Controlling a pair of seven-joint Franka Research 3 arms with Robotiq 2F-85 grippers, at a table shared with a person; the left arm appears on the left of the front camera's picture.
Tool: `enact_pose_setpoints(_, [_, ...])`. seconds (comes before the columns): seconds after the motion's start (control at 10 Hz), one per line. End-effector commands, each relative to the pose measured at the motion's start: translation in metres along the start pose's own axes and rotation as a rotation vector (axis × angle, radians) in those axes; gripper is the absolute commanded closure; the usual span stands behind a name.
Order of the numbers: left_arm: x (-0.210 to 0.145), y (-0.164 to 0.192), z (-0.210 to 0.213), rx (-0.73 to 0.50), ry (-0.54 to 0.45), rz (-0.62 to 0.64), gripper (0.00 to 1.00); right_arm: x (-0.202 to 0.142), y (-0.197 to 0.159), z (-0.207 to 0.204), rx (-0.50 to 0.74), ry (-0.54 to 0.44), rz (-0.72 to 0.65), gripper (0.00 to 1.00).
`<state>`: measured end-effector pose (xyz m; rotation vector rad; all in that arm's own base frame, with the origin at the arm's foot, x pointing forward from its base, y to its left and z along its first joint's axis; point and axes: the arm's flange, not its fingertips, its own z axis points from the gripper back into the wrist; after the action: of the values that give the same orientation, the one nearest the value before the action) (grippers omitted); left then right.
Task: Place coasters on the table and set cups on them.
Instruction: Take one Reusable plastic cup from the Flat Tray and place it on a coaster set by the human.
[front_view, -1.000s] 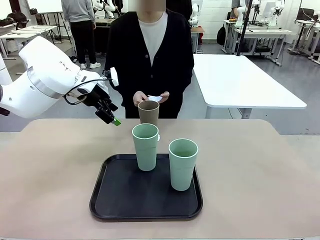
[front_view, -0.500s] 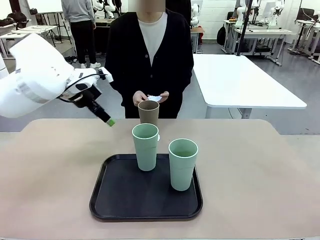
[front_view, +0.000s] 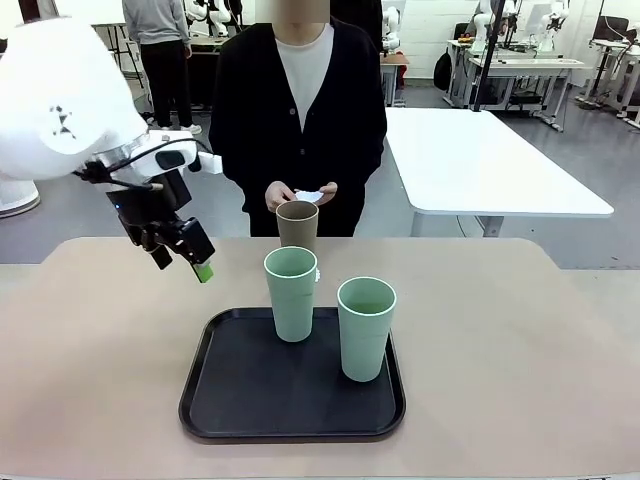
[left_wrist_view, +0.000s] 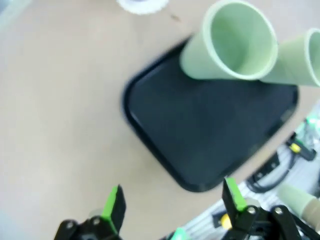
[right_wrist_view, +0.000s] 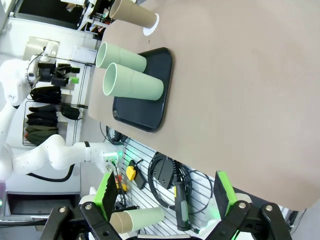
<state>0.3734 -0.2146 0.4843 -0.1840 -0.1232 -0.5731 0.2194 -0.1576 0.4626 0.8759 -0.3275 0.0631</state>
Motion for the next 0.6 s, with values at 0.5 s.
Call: enact_pose_setpoints(0.5, [0.001, -0.011, 0.002, -0.007, 0.010, -0.020, 0.00, 0.001, -0.001, 0.001, 0.024, -0.008, 0.016, 0.00])
